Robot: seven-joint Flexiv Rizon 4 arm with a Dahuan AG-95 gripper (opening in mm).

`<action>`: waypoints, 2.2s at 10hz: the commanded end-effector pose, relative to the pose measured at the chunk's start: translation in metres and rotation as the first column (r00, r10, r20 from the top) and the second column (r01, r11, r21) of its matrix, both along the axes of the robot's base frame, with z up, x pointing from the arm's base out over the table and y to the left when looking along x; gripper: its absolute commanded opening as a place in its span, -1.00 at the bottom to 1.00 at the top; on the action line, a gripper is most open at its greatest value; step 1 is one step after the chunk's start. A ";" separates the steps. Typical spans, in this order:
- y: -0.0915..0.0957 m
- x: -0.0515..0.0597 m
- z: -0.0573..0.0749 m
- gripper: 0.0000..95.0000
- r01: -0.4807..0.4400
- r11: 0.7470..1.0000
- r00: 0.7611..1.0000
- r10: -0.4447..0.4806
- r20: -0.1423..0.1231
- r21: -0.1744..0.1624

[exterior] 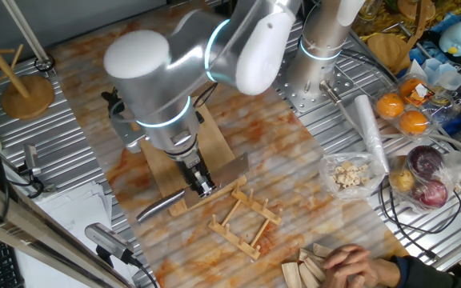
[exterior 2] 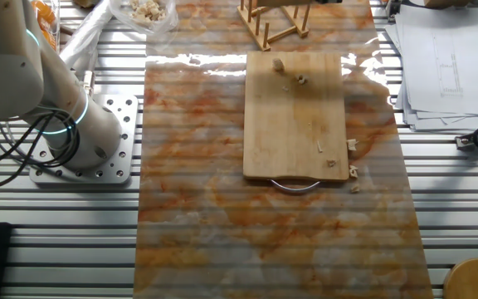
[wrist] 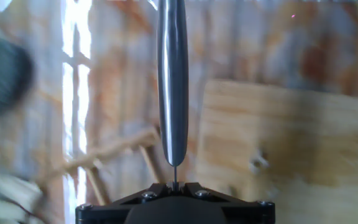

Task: Slice the lotus root

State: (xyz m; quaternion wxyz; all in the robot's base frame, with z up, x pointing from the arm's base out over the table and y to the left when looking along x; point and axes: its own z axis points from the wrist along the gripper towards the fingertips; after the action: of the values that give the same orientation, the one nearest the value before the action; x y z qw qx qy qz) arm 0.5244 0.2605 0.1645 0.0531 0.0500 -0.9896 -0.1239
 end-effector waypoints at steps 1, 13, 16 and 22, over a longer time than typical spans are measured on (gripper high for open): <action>0.001 -0.001 0.001 -1.00 -0.444 0.878 0.891 0.454 0.012 -0.178; 0.054 -0.036 -0.018 -1.00 -0.301 0.930 0.950 0.311 0.015 -0.209; 0.055 -0.043 -0.031 -1.00 -0.298 0.932 0.951 0.309 0.018 -0.208; 0.057 -0.039 -0.051 -1.00 -0.329 0.918 0.939 0.343 0.026 -0.222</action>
State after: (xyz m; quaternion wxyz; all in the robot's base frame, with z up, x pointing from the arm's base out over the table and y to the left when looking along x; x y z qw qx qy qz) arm 0.4842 0.3169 0.1134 0.0473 0.2183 -0.9747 -0.0049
